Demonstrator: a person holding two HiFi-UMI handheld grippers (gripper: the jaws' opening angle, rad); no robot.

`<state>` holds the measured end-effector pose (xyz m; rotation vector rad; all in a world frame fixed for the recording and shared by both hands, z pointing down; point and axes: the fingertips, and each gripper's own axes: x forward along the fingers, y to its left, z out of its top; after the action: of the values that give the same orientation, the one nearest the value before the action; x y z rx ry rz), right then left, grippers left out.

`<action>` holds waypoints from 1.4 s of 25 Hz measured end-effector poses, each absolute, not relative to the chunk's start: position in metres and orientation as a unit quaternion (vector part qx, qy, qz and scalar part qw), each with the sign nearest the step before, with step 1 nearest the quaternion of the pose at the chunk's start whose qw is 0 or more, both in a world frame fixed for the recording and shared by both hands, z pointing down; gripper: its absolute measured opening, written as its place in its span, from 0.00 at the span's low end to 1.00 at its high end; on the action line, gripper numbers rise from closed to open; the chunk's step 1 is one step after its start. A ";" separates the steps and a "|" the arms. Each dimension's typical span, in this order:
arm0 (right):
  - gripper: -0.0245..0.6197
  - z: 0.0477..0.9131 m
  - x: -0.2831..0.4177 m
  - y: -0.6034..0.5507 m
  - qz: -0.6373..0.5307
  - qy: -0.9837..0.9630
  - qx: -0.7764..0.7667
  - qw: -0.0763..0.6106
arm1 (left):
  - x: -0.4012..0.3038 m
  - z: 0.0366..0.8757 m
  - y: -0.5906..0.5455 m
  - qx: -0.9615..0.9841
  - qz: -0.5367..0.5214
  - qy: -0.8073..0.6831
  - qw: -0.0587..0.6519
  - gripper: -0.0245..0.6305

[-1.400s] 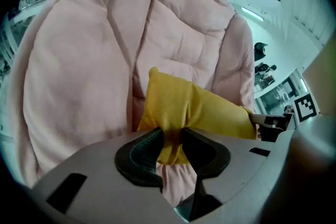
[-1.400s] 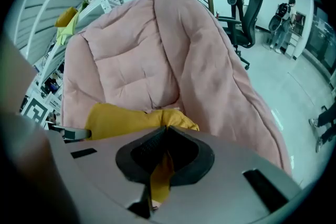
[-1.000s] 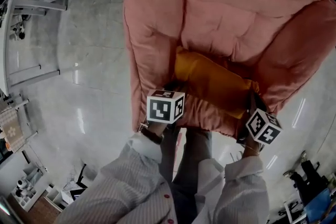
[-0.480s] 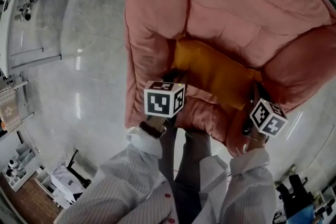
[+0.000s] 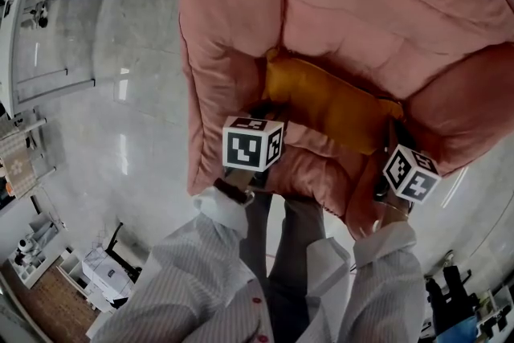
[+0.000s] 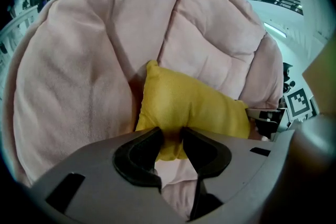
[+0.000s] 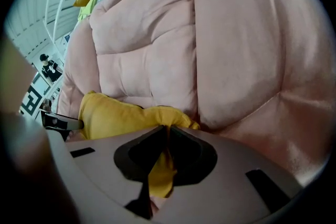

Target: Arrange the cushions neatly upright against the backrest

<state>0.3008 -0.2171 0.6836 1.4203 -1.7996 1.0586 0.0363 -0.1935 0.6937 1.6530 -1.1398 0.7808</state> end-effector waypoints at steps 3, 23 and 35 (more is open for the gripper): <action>0.07 0.686 0.299 -0.214 0.402 -0.681 0.529 0.307 | 0.035 0.700 -0.191 0.671 0.323 -0.460 0.483 0.28; 0.10 0.673 0.297 -0.204 0.405 -0.683 0.534 0.291 | 0.018 0.703 -0.183 0.670 0.335 -0.466 0.471 0.41; 0.10 0.583 0.262 -0.177 0.397 -0.693 0.559 0.223 | 0.022 0.618 -0.176 0.732 0.318 -0.426 0.426 0.41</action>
<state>0.2623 -0.1774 0.5834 1.5450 -1.9135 1.0961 0.0223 -0.1761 0.6178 1.8291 -1.0656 0.7937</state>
